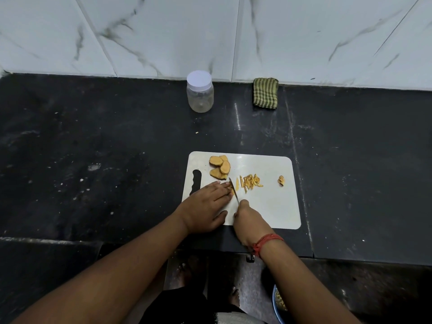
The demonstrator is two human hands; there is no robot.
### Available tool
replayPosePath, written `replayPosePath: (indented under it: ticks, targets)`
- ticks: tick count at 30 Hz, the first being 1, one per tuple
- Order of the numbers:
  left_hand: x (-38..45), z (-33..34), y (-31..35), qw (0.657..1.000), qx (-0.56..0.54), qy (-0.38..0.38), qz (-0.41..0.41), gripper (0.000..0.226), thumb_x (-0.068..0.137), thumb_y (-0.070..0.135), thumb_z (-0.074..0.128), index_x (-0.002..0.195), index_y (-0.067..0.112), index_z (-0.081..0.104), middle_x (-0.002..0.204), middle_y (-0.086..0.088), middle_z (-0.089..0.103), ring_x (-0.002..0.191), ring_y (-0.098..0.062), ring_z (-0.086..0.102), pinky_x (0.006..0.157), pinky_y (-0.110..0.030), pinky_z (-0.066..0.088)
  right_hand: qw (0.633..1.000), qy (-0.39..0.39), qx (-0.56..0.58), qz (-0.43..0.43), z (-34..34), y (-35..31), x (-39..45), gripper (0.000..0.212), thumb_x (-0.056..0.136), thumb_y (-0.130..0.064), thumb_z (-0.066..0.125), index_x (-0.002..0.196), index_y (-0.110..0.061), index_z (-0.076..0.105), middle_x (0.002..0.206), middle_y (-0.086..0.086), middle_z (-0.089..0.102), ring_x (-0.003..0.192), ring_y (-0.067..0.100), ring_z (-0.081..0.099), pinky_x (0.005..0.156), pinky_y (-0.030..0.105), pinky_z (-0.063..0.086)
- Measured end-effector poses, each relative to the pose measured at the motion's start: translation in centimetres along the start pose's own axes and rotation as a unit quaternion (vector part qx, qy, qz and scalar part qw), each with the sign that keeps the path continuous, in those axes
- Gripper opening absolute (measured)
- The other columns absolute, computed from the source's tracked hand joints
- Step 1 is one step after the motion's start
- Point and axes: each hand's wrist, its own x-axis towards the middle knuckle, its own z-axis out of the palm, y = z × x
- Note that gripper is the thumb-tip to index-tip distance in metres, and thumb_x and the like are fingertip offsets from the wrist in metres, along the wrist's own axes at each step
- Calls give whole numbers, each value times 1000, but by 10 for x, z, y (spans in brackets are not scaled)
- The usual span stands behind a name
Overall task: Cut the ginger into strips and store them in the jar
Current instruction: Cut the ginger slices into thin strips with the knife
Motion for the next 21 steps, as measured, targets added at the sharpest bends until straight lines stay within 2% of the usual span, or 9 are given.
replayPosePath:
  ticks: [5, 9, 13, 17, 21]
  targets:
    - [-1, 2, 3, 1000, 5, -4, 2, 53, 95, 34, 52, 136, 2, 60, 143, -16, 57, 140, -28, 48, 120, -44, 35, 1000, -3, -6, 1, 6, 7, -9, 19, 95, -2, 37, 114, -4, 37, 103, 20, 62, 90, 31, 61, 66, 28, 35]
    - [2, 0, 1, 1000, 21, 0, -8, 55, 95, 37, 52, 136, 1, 60, 143, -16, 57, 139, -29, 48, 121, -41, 32, 1000, -1, 4, 5, 2, 4, -2, 20, 96, -4, 37, 116, -2, 37, 104, 20, 62, 93, 32, 60, 67, 28, 35]
    - [3, 0, 2, 1000, 12, -5, -12, 55, 95, 38, 51, 135, 1, 61, 143, -16, 58, 139, -28, 48, 121, -42, 33, 1000, -1, 3, 3, 5, 7, -2, 16, 96, -4, 38, 112, -4, 37, 97, 18, 61, 77, 26, 52, 66, 28, 36]
    - [2, 0, 2, 1000, 16, -4, -11, 56, 95, 38, 51, 136, 2, 60, 143, -16, 57, 139, -28, 47, 121, -41, 33, 1000, -5, 8, -1, 4, 9, -2, 14, 96, -4, 38, 110, -5, 37, 88, 11, 55, 75, 24, 50, 65, 28, 35]
    - [4, -2, 1, 999, 25, -10, -17, 57, 95, 40, 49, 137, 2, 60, 143, -15, 58, 139, -28, 48, 120, -42, 33, 1000, -1, 11, 2, 1, 6, 4, 11, 96, -6, 40, 107, -7, 36, 98, 17, 61, 78, 24, 51, 65, 28, 35]
